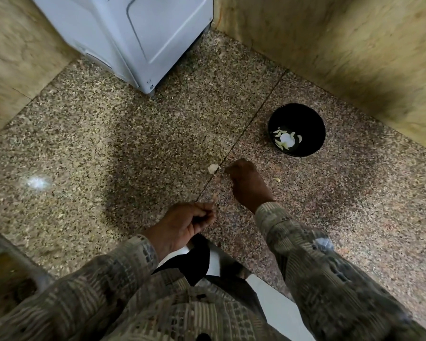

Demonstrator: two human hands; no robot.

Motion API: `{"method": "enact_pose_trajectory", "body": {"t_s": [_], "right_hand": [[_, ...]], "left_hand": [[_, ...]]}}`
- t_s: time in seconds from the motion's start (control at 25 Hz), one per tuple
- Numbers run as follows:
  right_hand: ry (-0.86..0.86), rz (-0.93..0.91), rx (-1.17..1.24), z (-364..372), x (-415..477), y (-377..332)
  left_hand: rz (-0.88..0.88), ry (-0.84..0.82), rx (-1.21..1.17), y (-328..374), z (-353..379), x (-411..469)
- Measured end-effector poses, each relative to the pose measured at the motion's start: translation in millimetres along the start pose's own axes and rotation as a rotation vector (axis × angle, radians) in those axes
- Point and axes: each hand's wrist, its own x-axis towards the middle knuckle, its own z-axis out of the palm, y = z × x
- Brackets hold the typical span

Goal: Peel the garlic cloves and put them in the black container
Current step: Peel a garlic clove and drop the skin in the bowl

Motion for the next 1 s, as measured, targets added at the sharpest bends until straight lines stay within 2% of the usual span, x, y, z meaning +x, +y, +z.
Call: {"method": "enact_pose_trajectory", "body": {"t_s": [0.12,0.32,0.48,0.68,0.8,0.84,0.92,0.96,1.0], "right_hand": [[-0.026,-0.117,-0.108,-0.3,-20.0,4.3],[0.082,-0.111,-0.118,9.5,-74.5,6.4],[-0.019,-0.109,-0.258,9.0,-103.2,17.5],[0.056,-0.193,-0.284,4.5,-148.9,35.0],[0.019,-0.233,-0.291,5.6,-189.3,53.0],[-0.007,-0.156,-0.252,6.0,-194.9,58.0],[-0.034,0.156,-0.022,6.7,-193.3,66.1],[-0.012,0.353,0.21,4.9,-189.7,65.9],[0.024,0.549,0.56,4.3,-186.8,66.1]], "left_hand": [[0.011,0.012,-0.03,-9.4,2.4,-0.3],[0.034,0.026,-0.092,-29.0,10.5,-2.1],[0.075,0.014,-0.117,-47.7,20.1,-10.0],[0.09,0.022,-0.191,-83.7,26.2,-19.3],[0.083,0.01,-0.203,-115.2,30.4,-27.6],[0.088,0.008,-0.215,-125.8,32.5,-30.8],[0.107,0.013,-0.248,-143.1,36.9,-35.8],[0.117,0.018,-0.269,-148.3,38.6,-37.8],[0.131,0.024,-0.292,-153.3,40.2,-40.6]]}}
